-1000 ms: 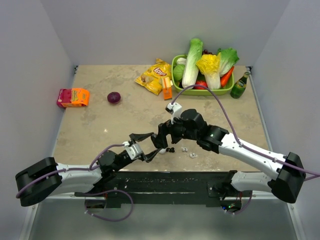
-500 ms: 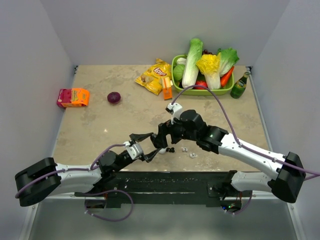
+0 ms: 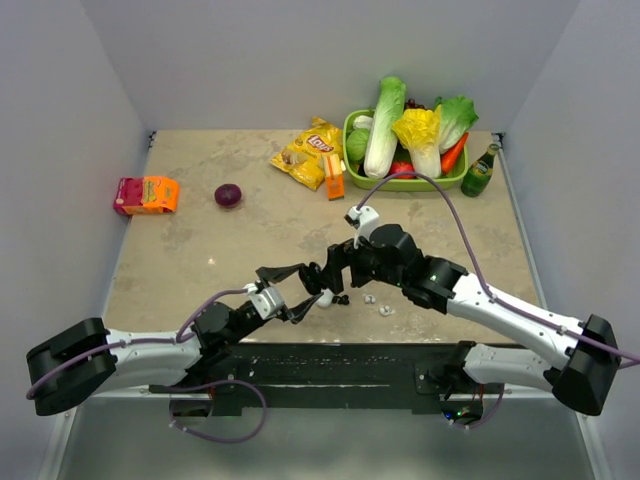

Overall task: Insert the wireless bluetooth earbuds into the charging case
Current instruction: Open the charging case, then adjust the charging case.

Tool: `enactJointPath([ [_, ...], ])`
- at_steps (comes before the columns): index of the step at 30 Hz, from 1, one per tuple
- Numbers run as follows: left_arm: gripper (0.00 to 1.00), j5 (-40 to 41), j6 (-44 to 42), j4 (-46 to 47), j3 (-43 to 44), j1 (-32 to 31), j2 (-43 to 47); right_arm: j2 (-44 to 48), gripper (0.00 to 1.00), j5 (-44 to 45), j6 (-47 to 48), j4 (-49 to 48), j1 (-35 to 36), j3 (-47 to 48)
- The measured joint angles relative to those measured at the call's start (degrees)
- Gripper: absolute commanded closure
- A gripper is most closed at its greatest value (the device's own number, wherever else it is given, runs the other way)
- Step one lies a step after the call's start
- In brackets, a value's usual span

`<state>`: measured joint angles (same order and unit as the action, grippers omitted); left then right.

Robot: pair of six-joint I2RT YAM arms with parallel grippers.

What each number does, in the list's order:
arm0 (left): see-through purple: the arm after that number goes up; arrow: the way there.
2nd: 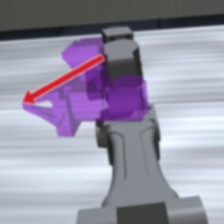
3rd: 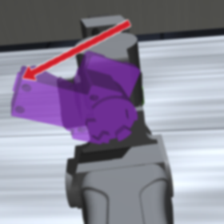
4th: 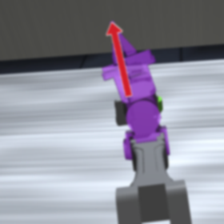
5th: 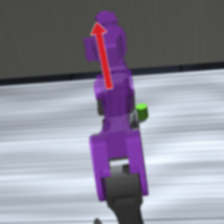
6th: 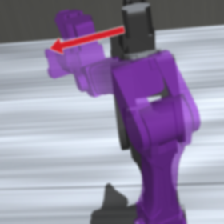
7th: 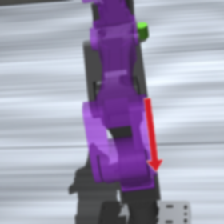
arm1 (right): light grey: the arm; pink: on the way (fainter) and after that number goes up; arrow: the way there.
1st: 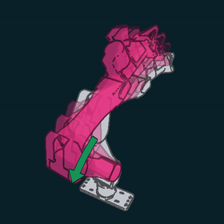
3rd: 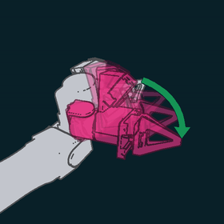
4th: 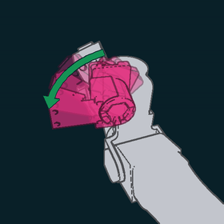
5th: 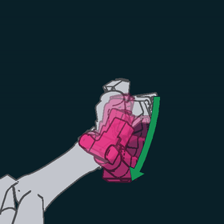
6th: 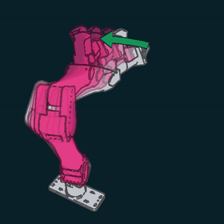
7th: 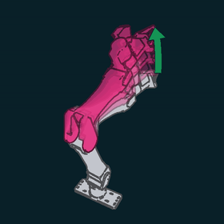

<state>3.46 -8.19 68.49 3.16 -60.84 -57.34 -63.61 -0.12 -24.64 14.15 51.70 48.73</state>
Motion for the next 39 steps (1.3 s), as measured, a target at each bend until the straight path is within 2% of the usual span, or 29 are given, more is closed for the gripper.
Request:
enactJointPath([
  [2,1.0,0.02,0.0,0.02,0.0,-0.04,0.07,1.05,0.11,0.22,-0.2,0.13,0.0,-0.37],
  [6,1.0,0.26,0.0,0.02,0.0,-0.07,0.07,5.05,0.21,-0.79,-0.7,-0.42,0.0,-1.38],
  [12,1.0,0.42,0.0,0.13,0.0,-0.07,0.07,4.81,0.34,-2.75,-2.16,-3.43,-0.02,-1.64],
  [20,1.0,0.44,0.0,0.85,0.0,-0.48,0.04,3.63,0.38,-5.75,-4.76,-7.39,-1.11,-3.26],
  [32,1.0,0.42,0.0,1.16,0.0,-0.81,-0.09,0.09,0.5,-7.41,-5.92,-10.36,-1.53,-3.26],
  [39,1.0,0.42,-0.02,1.29,0.0,-0.81,-0.48,-0.09,0.67,-8.44,-6.25,-10.86,-1.53,-3.26],
])
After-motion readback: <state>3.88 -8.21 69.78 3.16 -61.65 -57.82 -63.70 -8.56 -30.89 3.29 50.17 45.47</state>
